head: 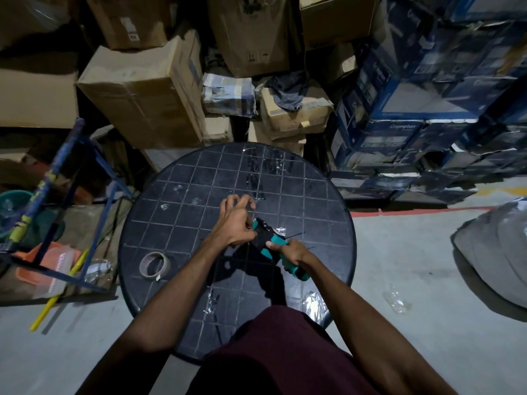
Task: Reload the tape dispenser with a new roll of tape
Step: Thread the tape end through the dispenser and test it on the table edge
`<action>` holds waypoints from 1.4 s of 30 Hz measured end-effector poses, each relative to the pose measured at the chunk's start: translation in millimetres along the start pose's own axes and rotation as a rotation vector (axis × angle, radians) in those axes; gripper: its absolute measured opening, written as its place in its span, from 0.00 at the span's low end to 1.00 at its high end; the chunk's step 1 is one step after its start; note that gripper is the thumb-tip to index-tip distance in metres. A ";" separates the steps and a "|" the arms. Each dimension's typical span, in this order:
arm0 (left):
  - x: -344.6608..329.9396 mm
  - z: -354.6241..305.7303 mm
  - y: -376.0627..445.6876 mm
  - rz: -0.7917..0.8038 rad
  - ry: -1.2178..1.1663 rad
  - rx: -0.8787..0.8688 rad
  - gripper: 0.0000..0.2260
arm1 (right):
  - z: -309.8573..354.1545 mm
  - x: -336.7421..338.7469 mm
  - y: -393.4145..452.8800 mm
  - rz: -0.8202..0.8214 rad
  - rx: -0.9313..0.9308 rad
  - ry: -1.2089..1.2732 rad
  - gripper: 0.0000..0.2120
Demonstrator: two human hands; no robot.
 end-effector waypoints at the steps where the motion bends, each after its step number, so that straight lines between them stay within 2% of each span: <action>1: 1.6 -0.6 2.5 0.004 -0.005 0.003 0.06 | -0.3 -1.0 2.0 0.002 -0.008 0.001 0.25; 4: 8.1 -1.1 8.8 0.007 0.003 0.001 0.06 | -1.0 -1.4 4.4 0.000 -0.031 -0.005 0.32; 12: 16.3 -7.6 22.7 0.056 0.000 -0.011 0.03 | 3.3 -3.9 5.5 0.045 -0.021 0.010 0.31; 15: 18.3 -4.0 26.1 0.052 -0.032 0.012 0.03 | 2.8 -5.3 6.0 0.059 -0.036 0.009 0.38; 21: 13.9 7.2 20.8 0.060 -0.092 0.080 0.03 | 1.5 -13.1 4.0 0.111 -0.055 0.029 0.34; 25: -1.0 19.1 18.0 0.121 -0.088 0.174 0.14 | 0.8 -15.0 5.4 0.117 -0.061 0.042 0.35; 27: -8.1 20.6 16.2 0.146 -0.117 0.189 0.16 | 1.7 -15.6 4.8 0.121 -0.063 0.067 0.35; 33: -10.4 28.3 16.9 0.121 -0.186 0.216 0.06 | 2.0 -15.8 2.7 0.133 -0.063 0.076 0.33; 37: -5.4 35.0 19.6 0.119 -0.093 0.249 0.08 | -1.2 -15.6 8.9 0.131 -0.070 0.065 0.35; 42: -0.3 30.8 27.7 0.125 0.017 0.199 0.11 | 7.3 -15.4 12.7 0.135 -0.073 0.108 0.33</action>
Point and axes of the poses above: each hand's wrist, its own y-axis towards the middle knuckle, its own x-axis out of the back of the hand, z = x × y, the point moved 10 cm from there along y, towards the middle knuckle, and after that the axes turned 12 degrees about -y, right-handed, at the moved point
